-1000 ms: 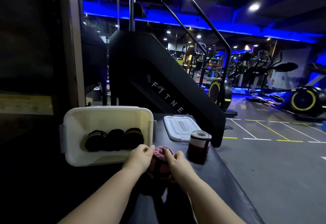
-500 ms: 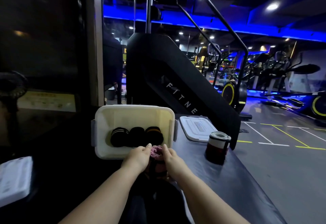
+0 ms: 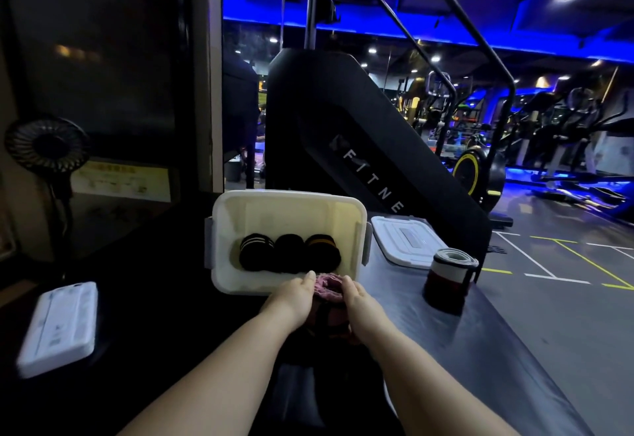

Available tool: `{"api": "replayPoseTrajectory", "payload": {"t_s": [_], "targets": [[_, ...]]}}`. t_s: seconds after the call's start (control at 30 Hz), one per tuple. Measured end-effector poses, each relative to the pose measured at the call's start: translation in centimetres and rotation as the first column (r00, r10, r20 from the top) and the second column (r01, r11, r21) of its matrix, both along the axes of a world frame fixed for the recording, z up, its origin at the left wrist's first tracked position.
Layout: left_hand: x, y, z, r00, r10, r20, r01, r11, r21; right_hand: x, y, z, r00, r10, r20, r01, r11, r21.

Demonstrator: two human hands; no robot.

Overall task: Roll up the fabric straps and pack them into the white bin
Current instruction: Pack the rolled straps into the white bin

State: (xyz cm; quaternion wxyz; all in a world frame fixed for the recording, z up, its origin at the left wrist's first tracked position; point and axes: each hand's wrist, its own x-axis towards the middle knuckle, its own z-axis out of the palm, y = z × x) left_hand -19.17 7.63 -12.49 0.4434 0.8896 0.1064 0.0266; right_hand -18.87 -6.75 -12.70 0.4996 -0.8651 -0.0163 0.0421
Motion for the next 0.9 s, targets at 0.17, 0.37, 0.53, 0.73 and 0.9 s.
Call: {"api": "replayPoseTrajectory", "payload": {"t_s": [0.17, 0.37, 0.53, 0.73, 0.9], "targets": [[-0.9, -0.1, 0.3, 0.997, 0.016, -0.081, -0.012, 0.998, 0.061, -0.6, 0.2, -0.3, 0.998, -0.022, -0.061, 0.028, 0.995, 0.093], [-2.8, -0.2, 1.5, 0.992, 0.028, -0.123, -0.01, 0.99, 0.141, -0.9, -0.1, 0.0, 0.998, -0.054, -0.01, 0.055, 0.99, 0.127], [-2.7, 0.6, 2.2, 0.998, 0.022, -0.054, -0.019, 0.998, 0.056, -0.6, 0.6, 0.2, 0.996, -0.005, 0.091, -0.01, 0.987, 0.158], [-1.8, 2.2, 3.0, 0.98, 0.049, 0.192, -0.036, 0.997, -0.073, -0.1, 1.6, 2.4, 0.963, 0.026, 0.268, -0.103, 0.955, 0.277], [-0.8, 3.3, 3.5, 0.964, 0.114, 0.241, -0.048, 0.964, -0.263, 0.6, 3.2, 3.7, 0.922, 0.055, 0.384, -0.172, 0.946, 0.276]]}}
